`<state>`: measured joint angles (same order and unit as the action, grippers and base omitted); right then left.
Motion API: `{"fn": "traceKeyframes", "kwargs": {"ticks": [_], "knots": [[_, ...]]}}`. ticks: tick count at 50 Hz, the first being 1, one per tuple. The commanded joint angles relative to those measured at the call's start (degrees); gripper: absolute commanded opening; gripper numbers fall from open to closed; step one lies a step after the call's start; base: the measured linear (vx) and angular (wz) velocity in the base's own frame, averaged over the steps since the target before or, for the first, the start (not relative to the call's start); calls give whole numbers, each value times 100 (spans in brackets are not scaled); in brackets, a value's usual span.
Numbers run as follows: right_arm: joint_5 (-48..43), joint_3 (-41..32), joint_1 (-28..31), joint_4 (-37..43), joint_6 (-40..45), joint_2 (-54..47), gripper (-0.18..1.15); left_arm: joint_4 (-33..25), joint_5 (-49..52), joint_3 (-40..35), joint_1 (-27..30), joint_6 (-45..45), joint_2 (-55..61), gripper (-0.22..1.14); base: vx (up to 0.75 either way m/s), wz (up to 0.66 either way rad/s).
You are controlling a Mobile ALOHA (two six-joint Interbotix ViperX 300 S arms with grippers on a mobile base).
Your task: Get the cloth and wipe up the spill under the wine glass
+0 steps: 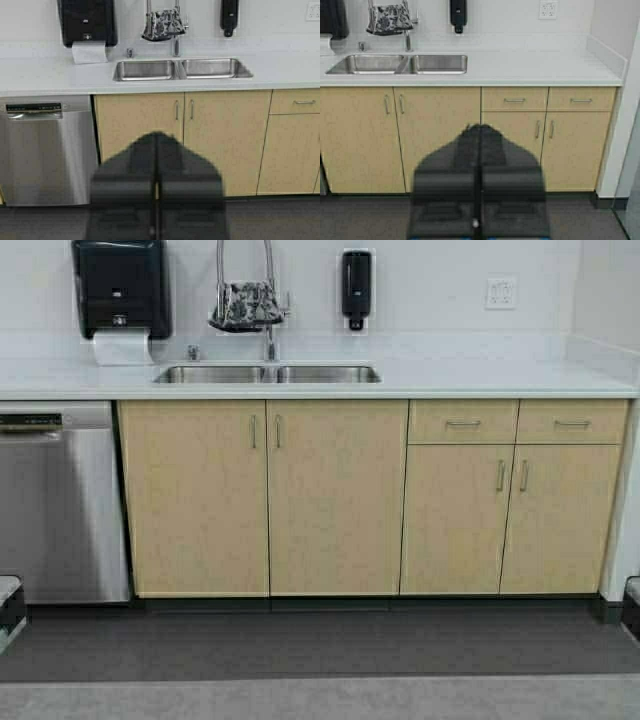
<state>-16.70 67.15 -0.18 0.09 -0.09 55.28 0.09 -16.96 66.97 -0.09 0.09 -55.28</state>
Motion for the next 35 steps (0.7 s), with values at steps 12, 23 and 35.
{"fn": "traceKeyframes", "kwargs": {"ticks": [12, 23, 35], "knots": [[35, -26, 53, 0, 272, -53, 6, -9, 62, 18, -53, -220, -141, 3, 0, 0], [220, -105, 35, -88, 167, -53, 6, -9, 62, -26, -53, -229, -97, 3, 3, -4], [220, -114, -79, -97, 141, -62, 6, -9, 70, -26, -53, -237, -97, 3, 13, -4]]}}
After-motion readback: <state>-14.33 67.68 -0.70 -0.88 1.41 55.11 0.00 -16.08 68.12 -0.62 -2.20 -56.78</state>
